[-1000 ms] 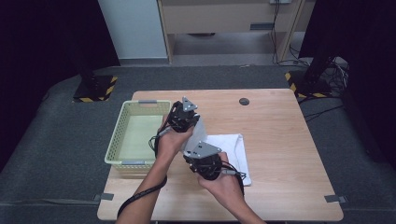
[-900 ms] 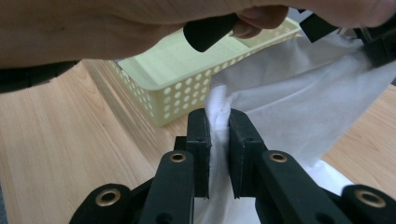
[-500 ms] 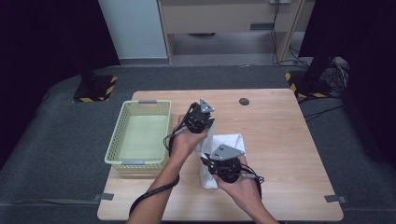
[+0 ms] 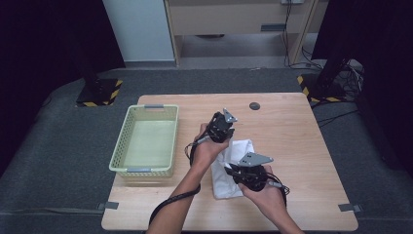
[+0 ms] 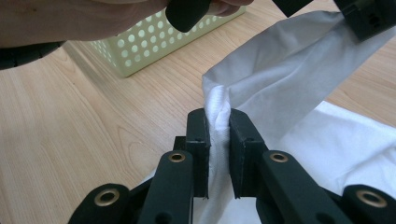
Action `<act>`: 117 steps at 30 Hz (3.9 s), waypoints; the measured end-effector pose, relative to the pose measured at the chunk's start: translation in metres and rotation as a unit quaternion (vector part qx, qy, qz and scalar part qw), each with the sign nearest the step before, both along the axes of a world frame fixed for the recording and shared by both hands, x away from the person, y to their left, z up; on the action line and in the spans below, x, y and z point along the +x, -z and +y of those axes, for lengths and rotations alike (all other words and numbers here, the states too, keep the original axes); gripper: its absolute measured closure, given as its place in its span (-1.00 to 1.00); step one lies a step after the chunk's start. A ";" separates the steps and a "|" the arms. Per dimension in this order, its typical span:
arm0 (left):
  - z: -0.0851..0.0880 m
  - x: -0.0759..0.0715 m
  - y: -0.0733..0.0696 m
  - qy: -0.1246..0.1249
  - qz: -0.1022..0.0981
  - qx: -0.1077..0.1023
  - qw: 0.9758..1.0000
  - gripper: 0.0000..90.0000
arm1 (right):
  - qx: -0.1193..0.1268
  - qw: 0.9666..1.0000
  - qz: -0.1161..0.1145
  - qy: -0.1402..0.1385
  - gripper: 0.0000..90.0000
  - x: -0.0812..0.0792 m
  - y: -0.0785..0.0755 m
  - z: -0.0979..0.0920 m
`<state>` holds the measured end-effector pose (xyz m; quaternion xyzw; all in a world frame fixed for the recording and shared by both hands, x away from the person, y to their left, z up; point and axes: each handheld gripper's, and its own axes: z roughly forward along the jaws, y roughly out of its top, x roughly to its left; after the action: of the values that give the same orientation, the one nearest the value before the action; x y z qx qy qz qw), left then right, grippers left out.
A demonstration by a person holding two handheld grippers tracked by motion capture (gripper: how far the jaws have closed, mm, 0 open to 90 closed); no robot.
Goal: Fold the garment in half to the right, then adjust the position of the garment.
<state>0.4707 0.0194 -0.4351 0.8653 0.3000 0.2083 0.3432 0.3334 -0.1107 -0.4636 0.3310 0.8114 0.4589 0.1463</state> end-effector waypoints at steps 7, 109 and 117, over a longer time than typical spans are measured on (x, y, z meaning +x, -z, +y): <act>-0.018 -0.002 0.005 0.024 0.000 0.008 1.000 0.80 | 0.007 1.000 0.003 0.007 0.77 -0.003 0.000 -0.010; 0.032 0.002 0.050 -0.050 0.078 0.019 0.996 -0.35 | -0.070 0.991 0.105 0.042 -0.50 -0.022 0.050 -0.099; 0.030 0.007 0.068 -0.057 0.094 0.027 0.994 -0.35 | -0.072 0.992 0.099 0.028 -0.63 -0.022 0.060 -0.097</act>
<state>0.4773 0.0492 -0.5031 0.8715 0.3744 0.1533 0.2770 0.3112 -0.2079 -0.5238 0.3857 0.8433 0.3602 0.1015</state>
